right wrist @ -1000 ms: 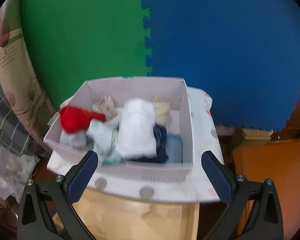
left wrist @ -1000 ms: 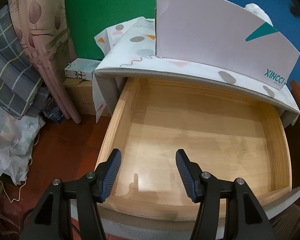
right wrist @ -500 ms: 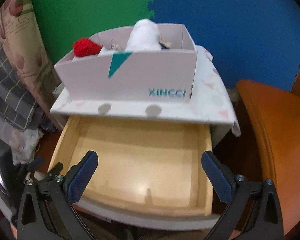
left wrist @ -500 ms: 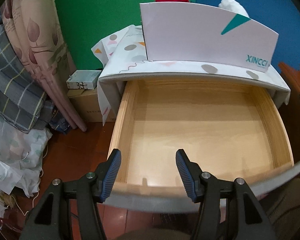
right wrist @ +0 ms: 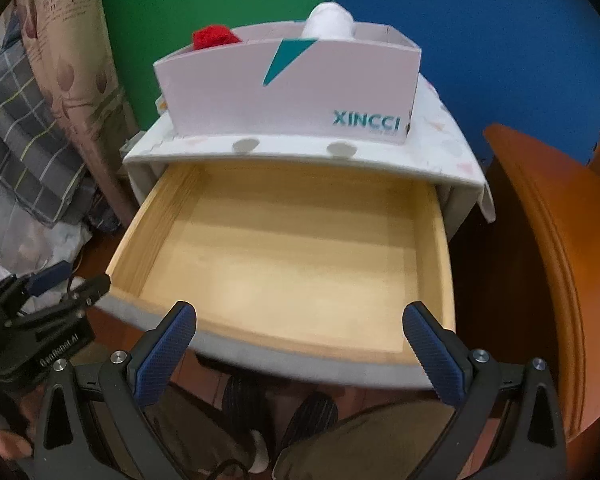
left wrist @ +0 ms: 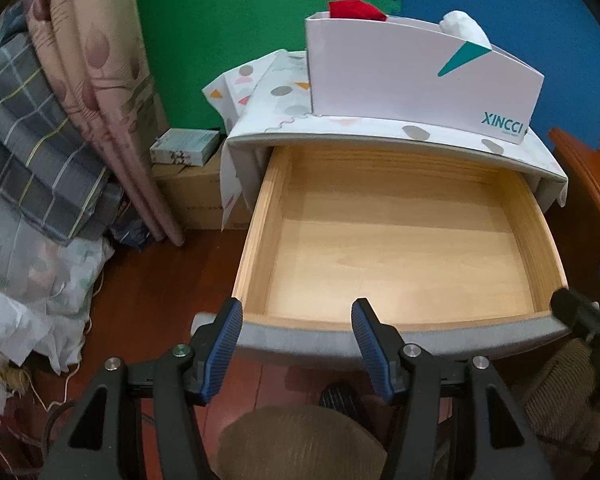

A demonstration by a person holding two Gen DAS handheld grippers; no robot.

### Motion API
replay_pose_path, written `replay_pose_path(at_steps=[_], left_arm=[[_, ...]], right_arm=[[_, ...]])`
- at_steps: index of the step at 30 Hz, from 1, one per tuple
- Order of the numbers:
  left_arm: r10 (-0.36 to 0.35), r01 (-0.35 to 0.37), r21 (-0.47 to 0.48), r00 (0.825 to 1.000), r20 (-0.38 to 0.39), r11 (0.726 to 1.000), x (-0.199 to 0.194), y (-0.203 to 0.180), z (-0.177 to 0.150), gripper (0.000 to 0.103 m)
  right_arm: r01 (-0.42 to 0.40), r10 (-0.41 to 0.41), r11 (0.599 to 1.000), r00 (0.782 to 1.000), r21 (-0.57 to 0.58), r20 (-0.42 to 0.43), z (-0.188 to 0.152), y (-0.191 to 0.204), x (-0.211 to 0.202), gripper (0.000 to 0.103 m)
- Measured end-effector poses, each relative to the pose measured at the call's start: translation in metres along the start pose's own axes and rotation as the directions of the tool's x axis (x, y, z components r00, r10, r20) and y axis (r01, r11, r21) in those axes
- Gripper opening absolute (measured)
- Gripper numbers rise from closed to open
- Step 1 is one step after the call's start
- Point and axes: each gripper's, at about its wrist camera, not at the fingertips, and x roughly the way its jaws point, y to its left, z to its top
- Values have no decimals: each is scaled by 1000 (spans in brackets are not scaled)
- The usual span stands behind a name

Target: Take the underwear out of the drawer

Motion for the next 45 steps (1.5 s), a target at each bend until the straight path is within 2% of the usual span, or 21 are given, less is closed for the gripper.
replay_pose_path(at_steps=[8,45], left_arm=[[15,-14,-20,1000,10,1000,-11,0,-8,58],[14,-14,3,1000,9,1000,-12,-11,-12,58]], right_arm=[[-9,9,1000,1000,1,-27,-16,6,5,103],[9,-9,1000,999,-8,-31,-20,8,9,103]])
